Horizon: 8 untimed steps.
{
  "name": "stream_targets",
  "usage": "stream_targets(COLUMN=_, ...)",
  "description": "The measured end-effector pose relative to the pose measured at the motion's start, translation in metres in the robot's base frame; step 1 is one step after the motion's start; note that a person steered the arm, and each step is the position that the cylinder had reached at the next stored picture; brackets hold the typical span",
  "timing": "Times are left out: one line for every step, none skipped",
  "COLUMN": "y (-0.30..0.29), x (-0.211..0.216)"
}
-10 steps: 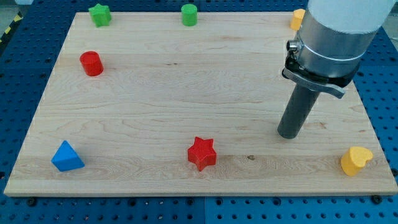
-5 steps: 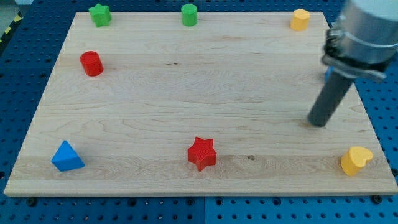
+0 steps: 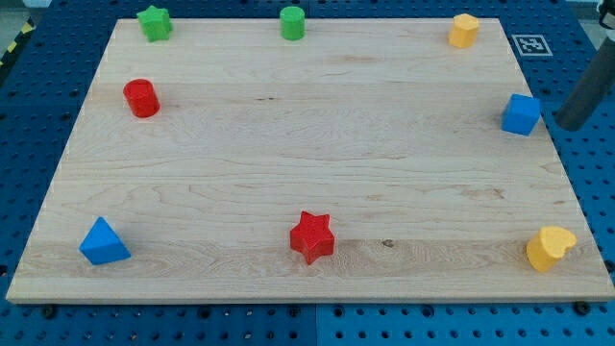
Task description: Push the blue cube to the center
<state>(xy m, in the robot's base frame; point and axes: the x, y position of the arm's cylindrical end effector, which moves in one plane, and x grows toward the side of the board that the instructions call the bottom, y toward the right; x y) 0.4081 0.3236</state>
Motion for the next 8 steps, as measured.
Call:
stream_targets(y=-0.018, x=-0.006)
stream_targets(y=-0.047, x=-0.009)
stream_targets(y=-0.068, x=-0.012)
stream_targets(y=-0.076, x=-0.013)
stream_targets(y=-0.076, x=-0.013)
stream_targets(y=-0.085, x=-0.013)
stream_targets(y=-0.107, x=-0.013)
stream_targets(y=-0.134, x=-0.012)
